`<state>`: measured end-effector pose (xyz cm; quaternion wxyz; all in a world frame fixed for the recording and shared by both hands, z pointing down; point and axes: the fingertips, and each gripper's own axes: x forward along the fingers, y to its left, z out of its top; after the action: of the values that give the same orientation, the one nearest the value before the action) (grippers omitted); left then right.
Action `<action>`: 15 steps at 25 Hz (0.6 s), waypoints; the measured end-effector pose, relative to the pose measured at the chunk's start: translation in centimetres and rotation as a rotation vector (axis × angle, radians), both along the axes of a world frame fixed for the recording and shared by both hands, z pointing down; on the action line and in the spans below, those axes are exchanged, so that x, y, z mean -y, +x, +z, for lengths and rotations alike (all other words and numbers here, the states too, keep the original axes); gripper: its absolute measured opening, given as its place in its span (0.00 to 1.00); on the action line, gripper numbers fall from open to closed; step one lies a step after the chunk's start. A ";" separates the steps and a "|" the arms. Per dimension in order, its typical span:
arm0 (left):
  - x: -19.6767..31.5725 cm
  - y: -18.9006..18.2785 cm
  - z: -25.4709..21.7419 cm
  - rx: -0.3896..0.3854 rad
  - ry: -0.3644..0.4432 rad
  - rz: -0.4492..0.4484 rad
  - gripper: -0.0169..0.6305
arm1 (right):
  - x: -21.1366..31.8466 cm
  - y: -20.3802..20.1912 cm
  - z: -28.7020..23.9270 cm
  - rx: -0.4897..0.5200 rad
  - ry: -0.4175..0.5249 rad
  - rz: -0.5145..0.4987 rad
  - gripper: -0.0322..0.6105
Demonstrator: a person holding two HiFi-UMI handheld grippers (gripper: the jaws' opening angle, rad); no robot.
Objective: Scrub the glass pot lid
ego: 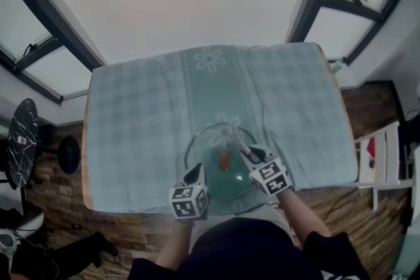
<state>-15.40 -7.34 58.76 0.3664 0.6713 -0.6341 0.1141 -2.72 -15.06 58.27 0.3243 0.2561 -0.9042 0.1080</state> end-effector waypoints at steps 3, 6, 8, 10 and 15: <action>0.0 0.8 0.2 0.004 -0.012 -0.023 0.03 | 0.6 0.4 1.1 -0.046 0.007 -0.045 0.18; -0.1 1.3 0.5 0.007 -0.021 -0.048 0.03 | 1.2 0.6 2.0 -0.078 0.009 -0.084 0.18; -0.2 1.5 0.7 0.007 -0.026 -0.072 0.03 | 1.7 0.7 2.6 -0.096 0.011 -0.108 0.18; -0.2 1.6 0.8 0.005 -0.029 -0.098 0.03 | 2.1 0.8 3.1 -0.115 0.019 -0.134 0.18; -0.4 2.2 1.3 0.007 -0.038 -0.155 0.03 | 2.8 1.1 3.9 -0.160 0.048 -0.205 0.18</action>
<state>-13.18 -6.90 60.02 0.3846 0.6128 -0.6831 0.0996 -1.61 -17.84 62.21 0.3983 0.1778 -0.8993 0.0318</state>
